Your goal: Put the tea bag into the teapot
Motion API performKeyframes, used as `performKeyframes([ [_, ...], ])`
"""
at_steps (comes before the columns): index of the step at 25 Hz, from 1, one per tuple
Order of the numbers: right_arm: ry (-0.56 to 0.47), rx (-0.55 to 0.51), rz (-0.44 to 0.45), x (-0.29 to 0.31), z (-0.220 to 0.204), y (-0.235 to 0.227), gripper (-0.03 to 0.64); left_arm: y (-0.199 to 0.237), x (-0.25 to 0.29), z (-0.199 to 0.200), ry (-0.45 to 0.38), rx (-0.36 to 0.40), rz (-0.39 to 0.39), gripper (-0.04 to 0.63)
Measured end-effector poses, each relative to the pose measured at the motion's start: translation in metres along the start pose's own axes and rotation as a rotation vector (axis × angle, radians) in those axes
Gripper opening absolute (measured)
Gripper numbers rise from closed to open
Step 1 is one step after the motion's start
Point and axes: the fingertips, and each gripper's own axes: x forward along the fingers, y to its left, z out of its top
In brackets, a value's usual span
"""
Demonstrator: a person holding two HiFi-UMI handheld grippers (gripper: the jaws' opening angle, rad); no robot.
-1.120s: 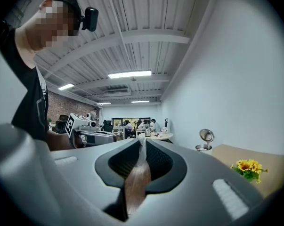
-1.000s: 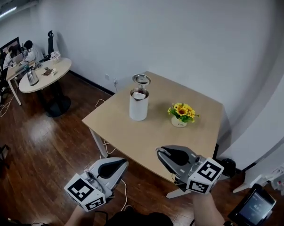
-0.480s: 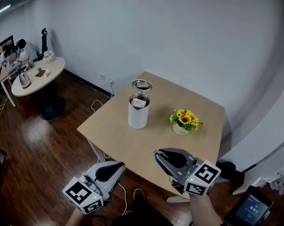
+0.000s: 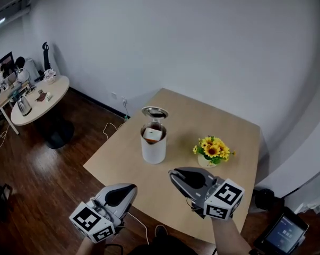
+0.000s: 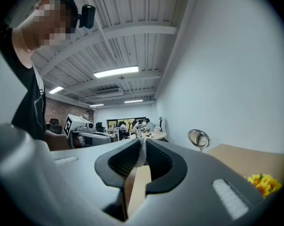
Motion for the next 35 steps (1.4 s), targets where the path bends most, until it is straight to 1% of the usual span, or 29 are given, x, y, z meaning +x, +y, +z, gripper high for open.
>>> performKeyframes([
  [2,-0.002,-0.006,0.001,0.005,0.005,-0.009,0.048,0.004,0.007,0.004,0.002,0.0,0.003,0.003],
  [6,0.011,0.0,0.0,0.013,0.013,-0.009,0.048,0.005,-0.001,0.021,-0.018,-0.003,0.002,0.003],
  [8,0.017,0.018,0.017,0.026,0.008,-0.027,0.048,0.02,0.012,0.02,-0.017,-0.011,0.009,0.003],
  [10,0.031,0.021,0.021,0.043,-0.004,-0.056,0.048,0.045,0.035,0.011,-0.002,-0.02,0.019,0.005],
  [14,0.044,0.019,-0.017,0.068,-0.012,-0.089,0.048,0.079,0.053,0.006,0.008,-0.034,0.014,0.005],
  [20,0.068,0.007,-0.106,0.105,-0.018,-0.125,0.048,0.115,0.066,0.008,0.014,-0.045,-0.071,0.005],
  [25,0.136,0.026,-0.169,0.136,-0.044,-0.163,0.048,0.152,0.077,0.006,0.014,-0.062,-0.101,0.005],
  [29,0.163,0.032,-0.2,0.154,-0.054,-0.183,0.048,0.18,0.093,0.005,0.02,-0.041,-0.12,0.004],
  [32,0.191,0.031,-0.209,0.164,-0.061,-0.193,0.048,0.198,0.109,-0.001,0.015,-0.043,-0.129,0.005],
  [35,0.222,0.039,-0.222,0.171,-0.069,-0.203,0.048,0.213,0.129,-0.011,0.029,-0.042,-0.142,0.004],
])
